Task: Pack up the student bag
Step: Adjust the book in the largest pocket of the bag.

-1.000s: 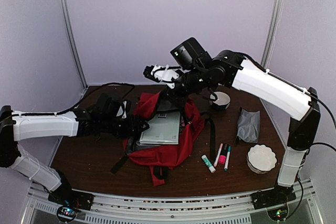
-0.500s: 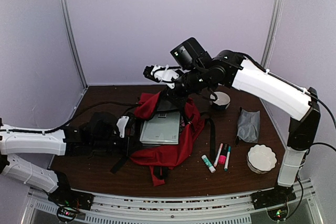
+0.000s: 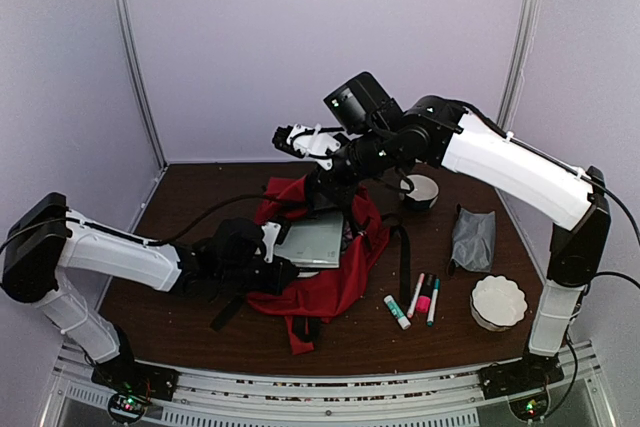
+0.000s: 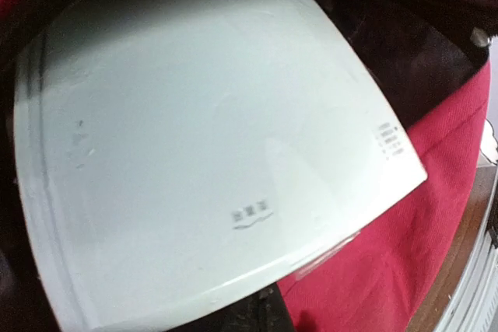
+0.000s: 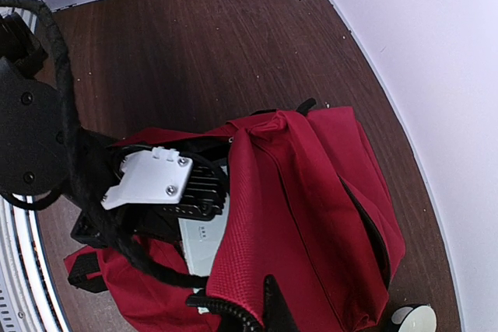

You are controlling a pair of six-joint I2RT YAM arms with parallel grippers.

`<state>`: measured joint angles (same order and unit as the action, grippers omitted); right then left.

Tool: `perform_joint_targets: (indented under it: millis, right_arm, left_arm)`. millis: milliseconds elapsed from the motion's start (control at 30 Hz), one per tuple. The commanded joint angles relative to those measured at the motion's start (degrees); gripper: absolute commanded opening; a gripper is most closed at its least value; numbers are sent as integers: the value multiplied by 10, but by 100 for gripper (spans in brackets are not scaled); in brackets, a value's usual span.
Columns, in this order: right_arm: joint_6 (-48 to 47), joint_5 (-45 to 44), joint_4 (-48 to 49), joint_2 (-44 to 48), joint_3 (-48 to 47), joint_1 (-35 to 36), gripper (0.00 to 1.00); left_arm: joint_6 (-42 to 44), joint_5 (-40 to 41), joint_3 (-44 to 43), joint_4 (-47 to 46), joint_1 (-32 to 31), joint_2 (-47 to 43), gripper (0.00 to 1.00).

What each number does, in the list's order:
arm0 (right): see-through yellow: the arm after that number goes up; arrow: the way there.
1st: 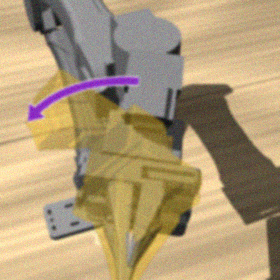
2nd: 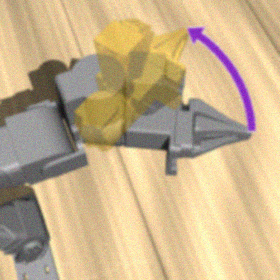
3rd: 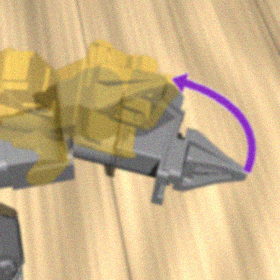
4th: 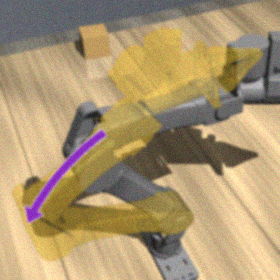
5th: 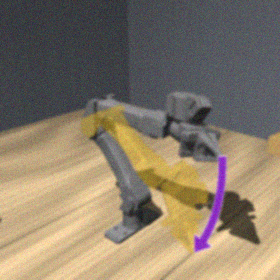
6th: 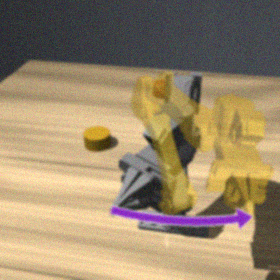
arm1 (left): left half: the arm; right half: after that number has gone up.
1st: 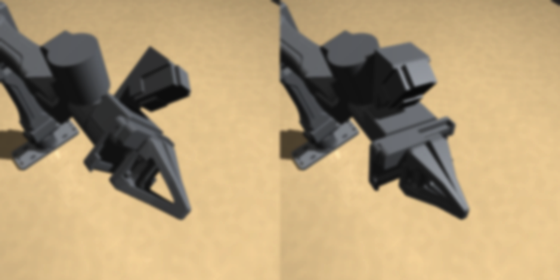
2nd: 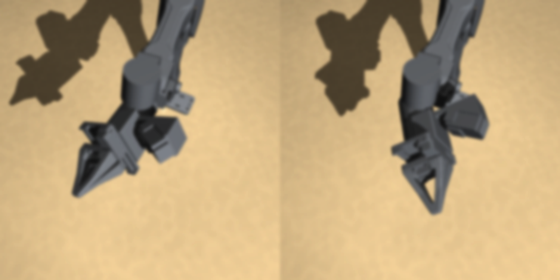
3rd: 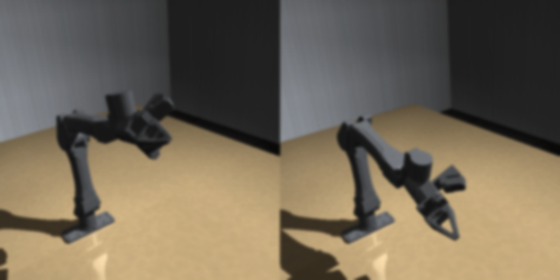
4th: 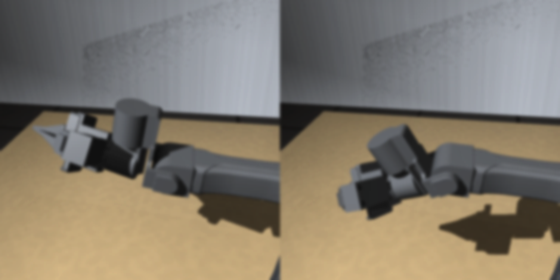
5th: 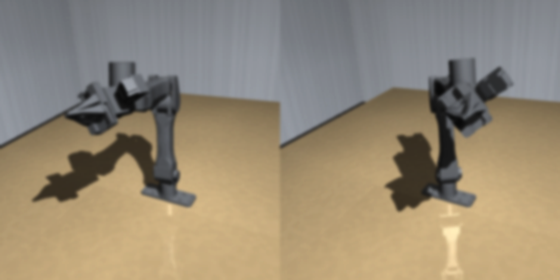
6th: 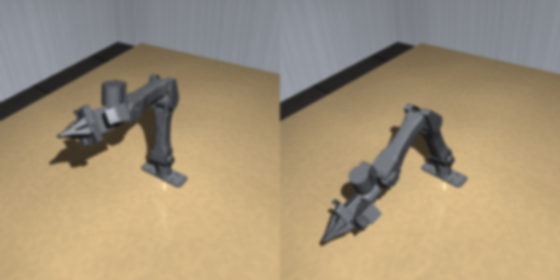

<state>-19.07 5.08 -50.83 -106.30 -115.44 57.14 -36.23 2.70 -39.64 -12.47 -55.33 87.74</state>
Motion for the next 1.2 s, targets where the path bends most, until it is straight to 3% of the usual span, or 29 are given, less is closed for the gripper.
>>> perform_joint_targets:
  millis: [0,167,300,433,567,733,833,933,1033,1167]
  right_arm:
    - [4,7,14,20,-10,8,0]
    - [3,4,18,22,-3,8,0]
    - [1,0,21,23,4,9,0]
    - [-2,-1,26,32,20,9,0]
    - [-7,6,25,45,37,8,0]
    - [-13,29,27,67,77,7,0]
    - [-12,31,29,74,94,6,0]
    - [-4,34,35,77,102,3,0]
    - [9,54,31,69,88,0,0]
    - [23,80,21,50,63,-2,0]
  left_arm:
    - [37,45,-67,-79,0,36,0]
    - [35,36,-123,-68,17,101,0]
    - [33,31,-118,-82,21,114,0]
    - [32,11,-71,-129,21,87,0]
    - [75,-86,-30,-189,12,44,5]
    - [90,-71,0,-167,-8,-22,12]
    - [92,-20,31,-160,-13,-69,19]
    - [105,62,65,-150,-19,-126,39]
    - [151,150,85,-151,-34,-178,56]
    - [266,211,76,-154,-73,-195,67]
